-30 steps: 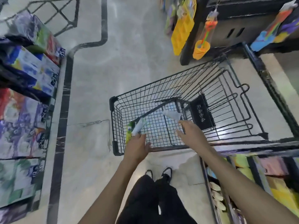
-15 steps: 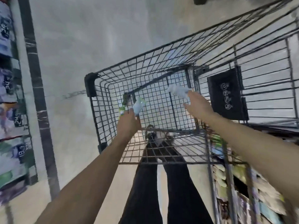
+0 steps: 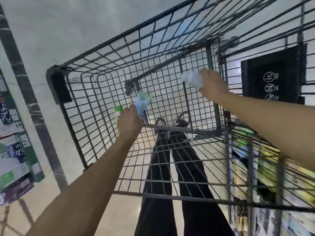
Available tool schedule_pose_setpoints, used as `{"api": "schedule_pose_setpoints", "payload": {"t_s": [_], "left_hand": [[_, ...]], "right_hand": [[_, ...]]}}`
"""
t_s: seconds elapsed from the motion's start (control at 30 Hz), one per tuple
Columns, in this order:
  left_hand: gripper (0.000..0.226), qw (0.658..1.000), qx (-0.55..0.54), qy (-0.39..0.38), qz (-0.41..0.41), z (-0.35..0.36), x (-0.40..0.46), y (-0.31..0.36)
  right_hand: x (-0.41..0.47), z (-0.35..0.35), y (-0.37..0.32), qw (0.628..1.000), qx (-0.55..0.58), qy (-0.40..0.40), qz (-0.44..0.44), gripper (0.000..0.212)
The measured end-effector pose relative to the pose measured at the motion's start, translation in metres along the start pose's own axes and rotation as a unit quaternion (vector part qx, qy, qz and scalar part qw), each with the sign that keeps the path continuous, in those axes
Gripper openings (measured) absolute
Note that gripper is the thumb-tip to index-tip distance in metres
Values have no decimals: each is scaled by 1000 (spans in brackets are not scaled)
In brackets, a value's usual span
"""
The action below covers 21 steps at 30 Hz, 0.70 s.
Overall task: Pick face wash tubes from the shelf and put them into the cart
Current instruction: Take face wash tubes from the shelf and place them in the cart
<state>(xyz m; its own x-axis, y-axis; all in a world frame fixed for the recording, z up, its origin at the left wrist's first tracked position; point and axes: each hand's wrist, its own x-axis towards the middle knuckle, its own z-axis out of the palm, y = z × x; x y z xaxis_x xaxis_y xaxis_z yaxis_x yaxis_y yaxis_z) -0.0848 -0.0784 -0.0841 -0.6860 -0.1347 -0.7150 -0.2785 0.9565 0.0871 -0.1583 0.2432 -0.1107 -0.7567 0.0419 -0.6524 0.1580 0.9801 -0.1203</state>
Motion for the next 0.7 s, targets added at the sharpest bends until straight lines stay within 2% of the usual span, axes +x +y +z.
{"api": "schedule_pose_setpoints", "payload": {"t_s": [0.2,0.37,0.53,0.63,0.7], "left_hand": [[38,999,-42,-19,-14,4,6,0],[40,991,-128,-35,-14,-16,-17,10],[38,982,-182,-60,7,-60,-71,30],[36,976,-205,-63,17,-93,-112,45],[37,972,-224,-58,30,-113,-138,52]], "right_hand": [[4,-2,13,998,-52,10,-29,61],[-27,-25,11,997,73,-17,-6,74],[-78,-58,7,975,213,-54,38,61],[-118,-85,5,952,296,-53,60,55],[-147,-105,3,948,311,-34,64,53]]}}
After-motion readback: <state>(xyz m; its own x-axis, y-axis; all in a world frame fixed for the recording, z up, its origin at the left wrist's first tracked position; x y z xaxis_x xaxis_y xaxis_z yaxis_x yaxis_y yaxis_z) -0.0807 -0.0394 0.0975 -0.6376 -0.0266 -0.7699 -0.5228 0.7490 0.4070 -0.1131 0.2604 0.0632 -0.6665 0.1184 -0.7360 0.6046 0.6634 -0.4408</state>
